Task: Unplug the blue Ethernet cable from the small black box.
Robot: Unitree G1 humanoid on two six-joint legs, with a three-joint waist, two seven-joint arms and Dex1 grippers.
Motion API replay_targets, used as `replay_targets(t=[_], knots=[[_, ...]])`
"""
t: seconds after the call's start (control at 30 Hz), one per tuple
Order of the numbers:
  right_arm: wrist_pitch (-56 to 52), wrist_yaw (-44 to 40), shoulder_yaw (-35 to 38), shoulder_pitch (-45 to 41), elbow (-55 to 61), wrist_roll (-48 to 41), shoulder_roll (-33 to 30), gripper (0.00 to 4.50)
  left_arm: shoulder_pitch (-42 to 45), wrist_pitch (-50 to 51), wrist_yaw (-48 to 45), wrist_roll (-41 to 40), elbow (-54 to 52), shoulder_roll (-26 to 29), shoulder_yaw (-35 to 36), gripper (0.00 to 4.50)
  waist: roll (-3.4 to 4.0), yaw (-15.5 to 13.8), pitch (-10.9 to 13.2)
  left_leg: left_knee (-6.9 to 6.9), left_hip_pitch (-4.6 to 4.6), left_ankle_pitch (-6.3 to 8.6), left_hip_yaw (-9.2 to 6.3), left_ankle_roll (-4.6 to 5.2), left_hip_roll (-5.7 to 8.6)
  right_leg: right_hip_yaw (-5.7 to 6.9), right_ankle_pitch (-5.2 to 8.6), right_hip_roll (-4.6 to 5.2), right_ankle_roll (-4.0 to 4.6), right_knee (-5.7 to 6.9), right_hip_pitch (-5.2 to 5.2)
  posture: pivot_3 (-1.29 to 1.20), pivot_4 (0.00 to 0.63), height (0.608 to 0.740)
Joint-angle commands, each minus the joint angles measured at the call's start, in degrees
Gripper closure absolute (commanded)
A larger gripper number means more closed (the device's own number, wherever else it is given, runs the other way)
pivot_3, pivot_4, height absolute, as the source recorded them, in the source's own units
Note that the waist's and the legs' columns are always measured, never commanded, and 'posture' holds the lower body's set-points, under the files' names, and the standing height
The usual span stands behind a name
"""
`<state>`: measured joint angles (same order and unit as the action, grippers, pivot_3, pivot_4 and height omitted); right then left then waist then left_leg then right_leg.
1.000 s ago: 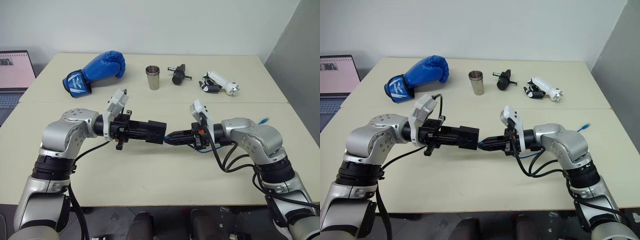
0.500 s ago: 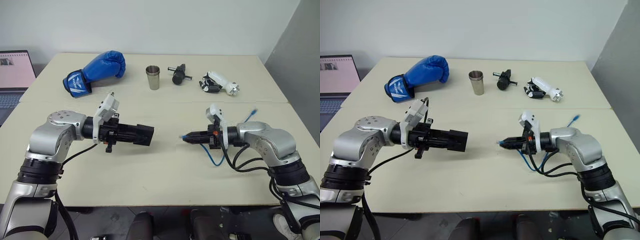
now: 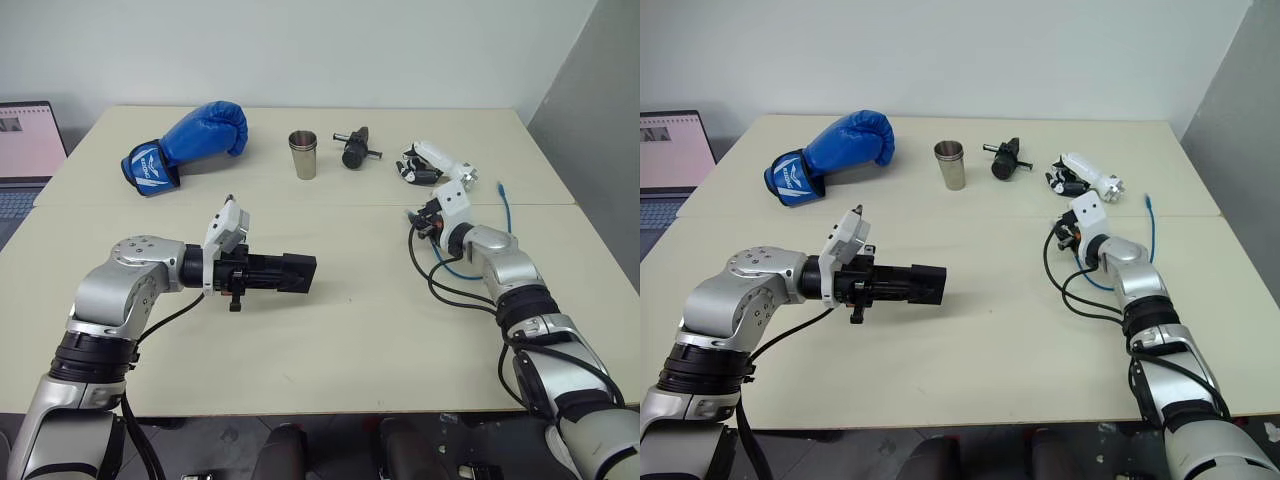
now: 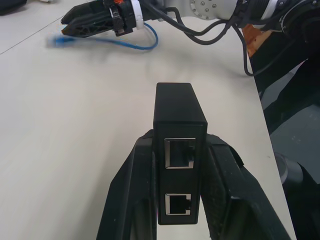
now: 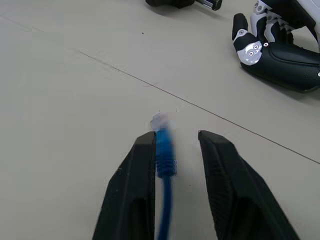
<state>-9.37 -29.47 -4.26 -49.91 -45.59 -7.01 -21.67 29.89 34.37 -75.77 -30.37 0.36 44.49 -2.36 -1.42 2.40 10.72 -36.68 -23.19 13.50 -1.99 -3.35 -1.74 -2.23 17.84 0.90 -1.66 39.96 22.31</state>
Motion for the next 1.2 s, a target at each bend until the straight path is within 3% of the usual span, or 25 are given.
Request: replay_targets(t=[0.03,0.27,0.4,0.6,0.8,1.17,1.2], knots=[[-4.0,-2.5,3.2,0.4,4.3,-2.6,-0.4,2.04,-0.3,-1.5,2.2,0.1,-0.7,-0.7,2.0,3.71,0.00,0.0,0.0,0.00,0.00,0.00,0.00,0.00,0.00,0.00,0.00,0.00,0.00,0.01,0.00,0.00,0.150,0.740],[-15.0,-17.0,-0.8,9.4,31.6,-7.9,-4.8,0.21,-0.4,-4.8,12.5,2.2,2.9,-4.5,6.3,3.71,0.04,-0.3,0.0,-0.02,-0.02,0.00,-0.14,0.00,-0.01,0.03,0.00,0.01,0.00,0.03,-0.02,0.00,0.150,0.740],[-18.7,-21.9,-4.7,14.6,45.9,-10.1,-6.2,0.18,-1.2,-10.4,24.0,7.0,6.3,-9.2,8.6,3.71,0.04,-0.2,0.0,-0.08,-0.05,0.01,-0.24,0.02,-0.02,0.05,-0.01,-0.05,-0.02,0.01,-0.02,0.00,0.150,0.740],[-17.3,-21.8,-9.2,17.2,49.2,-7.0,-5.4,0.18,-5.1,-21.0,43.3,16.1,11.4,-15.6,11.9,3.71,0.03,-0.4,0.0,-0.16,-0.01,0.01,-0.37,0.02,0.03,0.04,-0.07,0.03,-0.12,0.02,-0.08,0.00,0.150,0.740],[-17.2,-22.3,-10.4,17.0,50.1,-6.9,-4.6,0.18,-9.2,-23.6,50.1,16.0,12.5,-18.9,15.3,3.71,0.03,-0.6,0.0,-0.19,-0.05,0.01,-0.50,0.01,0.06,0.06,-0.08,0.10,-0.13,0.02,-0.07,0.00,0.150,0.740],[-18.1,-23.3,-10.8,14.5,51.7,-8.2,-2.7,0.18,-10.0,-23.1,50.7,15.8,16.7,-18.6,15.9,3.71,0.02,-0.6,0.0,-0.20,-0.03,0.00,-0.59,0.01,0.10,0.15,-0.08,0.12,-0.13,0.04,-0.11,0.00,0.150,0.740],[-18.2,-23.4,-10.7,14.3,52.0,-8.3,-2.6,0.18,-9.9,-22.9,50.6,15.6,17.0,-18.5,16.1,3.00,0.03,-0.6,0.0,-0.20,-0.01,0.00,-0.59,0.01,0.10,0.16,-0.08,0.12,-0.13,0.04,-0.12,0.00,0.150,0.740]])
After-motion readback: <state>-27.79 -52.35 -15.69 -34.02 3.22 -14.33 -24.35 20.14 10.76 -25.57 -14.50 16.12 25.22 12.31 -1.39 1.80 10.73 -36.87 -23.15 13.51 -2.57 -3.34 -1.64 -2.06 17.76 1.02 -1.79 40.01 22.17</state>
